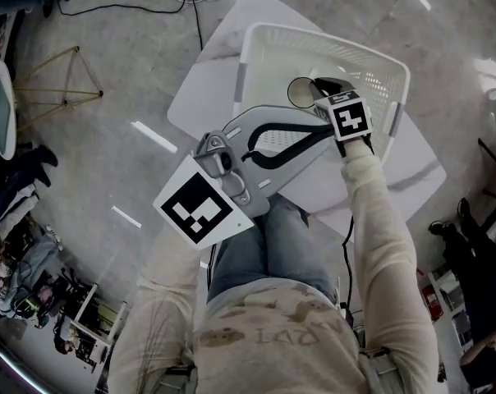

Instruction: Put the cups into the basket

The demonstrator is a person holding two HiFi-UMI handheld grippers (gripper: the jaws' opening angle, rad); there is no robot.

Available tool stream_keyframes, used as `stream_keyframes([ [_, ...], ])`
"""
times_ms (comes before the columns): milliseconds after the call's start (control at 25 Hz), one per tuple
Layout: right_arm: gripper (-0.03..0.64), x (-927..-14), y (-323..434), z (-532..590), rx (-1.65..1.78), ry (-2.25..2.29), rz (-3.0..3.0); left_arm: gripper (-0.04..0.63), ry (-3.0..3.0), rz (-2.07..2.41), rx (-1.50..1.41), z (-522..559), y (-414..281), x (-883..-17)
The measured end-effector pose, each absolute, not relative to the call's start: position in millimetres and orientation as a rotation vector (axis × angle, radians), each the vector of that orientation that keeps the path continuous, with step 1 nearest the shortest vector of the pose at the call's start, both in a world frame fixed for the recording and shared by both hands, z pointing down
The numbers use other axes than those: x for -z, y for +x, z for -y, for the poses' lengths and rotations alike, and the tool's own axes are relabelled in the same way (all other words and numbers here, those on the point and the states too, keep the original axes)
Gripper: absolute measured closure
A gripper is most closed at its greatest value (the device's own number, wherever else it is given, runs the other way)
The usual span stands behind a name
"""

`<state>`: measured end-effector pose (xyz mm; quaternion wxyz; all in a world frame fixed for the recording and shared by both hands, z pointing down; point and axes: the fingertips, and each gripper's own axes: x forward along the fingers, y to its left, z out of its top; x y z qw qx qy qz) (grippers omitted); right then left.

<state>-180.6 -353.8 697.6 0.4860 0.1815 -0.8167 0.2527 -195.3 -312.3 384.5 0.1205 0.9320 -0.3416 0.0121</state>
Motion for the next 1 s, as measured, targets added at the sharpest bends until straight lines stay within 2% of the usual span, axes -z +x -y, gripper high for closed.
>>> stream_keyframes([
  [640,0.558,-722,-175,347,-0.613,0.415,1.949,0.595,2.704,0.999,-0.043,310,-200,-394],
  [800,0.591,-708,-177,350,-0.605,0.449,1.985,0.595,2.721,0.996,-0.059,307,-203,-388],
  [1000,0.592,-658,-190,351,-0.617,0.468,2.107,0.595,2.755,0.992,-0.076,298,-203,-369],
])
